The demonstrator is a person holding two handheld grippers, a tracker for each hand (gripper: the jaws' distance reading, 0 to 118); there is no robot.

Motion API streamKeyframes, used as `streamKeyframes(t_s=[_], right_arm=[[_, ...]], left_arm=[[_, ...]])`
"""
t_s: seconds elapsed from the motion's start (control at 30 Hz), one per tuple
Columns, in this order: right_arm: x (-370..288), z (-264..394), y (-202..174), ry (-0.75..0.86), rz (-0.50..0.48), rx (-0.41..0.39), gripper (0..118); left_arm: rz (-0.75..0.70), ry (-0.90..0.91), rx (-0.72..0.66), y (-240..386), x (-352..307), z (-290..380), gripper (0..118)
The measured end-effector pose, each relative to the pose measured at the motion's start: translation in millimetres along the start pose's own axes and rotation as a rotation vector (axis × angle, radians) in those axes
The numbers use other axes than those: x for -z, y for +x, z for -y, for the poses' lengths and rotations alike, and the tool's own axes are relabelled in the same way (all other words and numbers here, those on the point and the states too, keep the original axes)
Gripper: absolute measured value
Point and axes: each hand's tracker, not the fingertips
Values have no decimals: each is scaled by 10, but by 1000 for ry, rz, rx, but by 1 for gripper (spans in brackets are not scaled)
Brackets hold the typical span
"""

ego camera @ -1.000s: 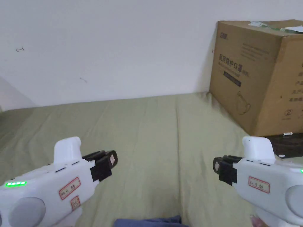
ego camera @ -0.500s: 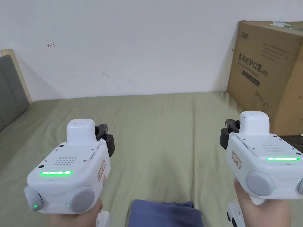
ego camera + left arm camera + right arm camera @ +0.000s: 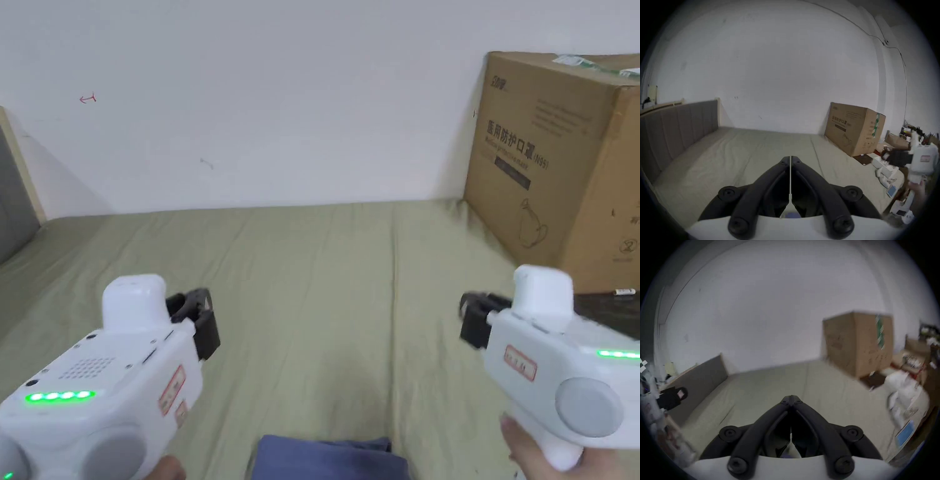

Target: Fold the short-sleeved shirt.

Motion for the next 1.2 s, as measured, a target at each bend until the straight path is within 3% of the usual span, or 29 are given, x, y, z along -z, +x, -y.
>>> streamKeyframes(t_s=[0.03, 0.1, 0.2, 0.23, 0.33, 0.37, 0.47, 0.5, 0.57, 0.63, 0.67, 0.7, 0.73, 0.77, 0.97, 1.03, 1.1, 1.17, 1.2], right_arm=[[115, 86, 53, -115, -75, 57, 0], [454, 417, 196, -421, -238, 245, 0], [854, 1127, 351, -764, -328, 482, 0], [911, 1314, 363, -821, -317, 475, 0], [981, 1713, 316, -954, -220, 259, 0], [987, 1792, 335, -958, -230, 244, 0], [1046, 1781, 538, -918, -282, 432, 0], [1062, 1765, 568, -932, -281, 443, 0], [1017, 1710, 580, -942, -271, 367, 0], [1021, 1705, 575, -946, -280, 317, 0], [1025, 1709, 573, -945, -278, 329, 0], [1015, 1718, 562, -945, -277, 337, 0], [1024, 1727, 564, -947, -275, 343, 0], [1031, 1738, 571, -948, -276, 349, 0], [1016, 1745, 625, -951, -296, 394, 0], [1026, 1752, 635, -953, -300, 404, 0], [1029, 1758, 644, -955, -300, 417, 0], [1032, 1767, 658, -955, -301, 426, 0], [1034, 1768, 668, -956, -305, 435, 0]], left_arm=[[4, -30, -15, -59, 2, 41, 1], [31, -96, -79, -233, 51, 169, 1], [46, -271, -97, -491, 184, 406, 1], [27, -305, -85, -552, 201, 491, 1], [4, -392, -123, -751, 234, 781, 1], [13, -422, -179, -824, 254, 887, 1], [127, -513, -427, -1051, 358, 1236, 1], [171, -554, -504, -1129, 425, 1359, 2], [265, -635, -584, -1226, 562, 1566, 6], [350, -713, -629, -1252, 684, 1736, 27], [379, -743, -622, -1235, 745, 1819, 46], [416, -769, -614, -1216, 804, 1882, 82], [454, -789, -604, -1180, 856, 1932, 105], [516, -803, -596, -1138, 919, 1984, 118], [726, -898, -702, -821, 1322, 2340, 118], [804, -883, -784, -758, 1431, 2428, 118], [907, -887, -950, -742, 1535, 2572, 118], [906, -875, -1034, -763, 1585, 2669, 118], [889, -876, -983, -791, 1561, 2659, 118]])
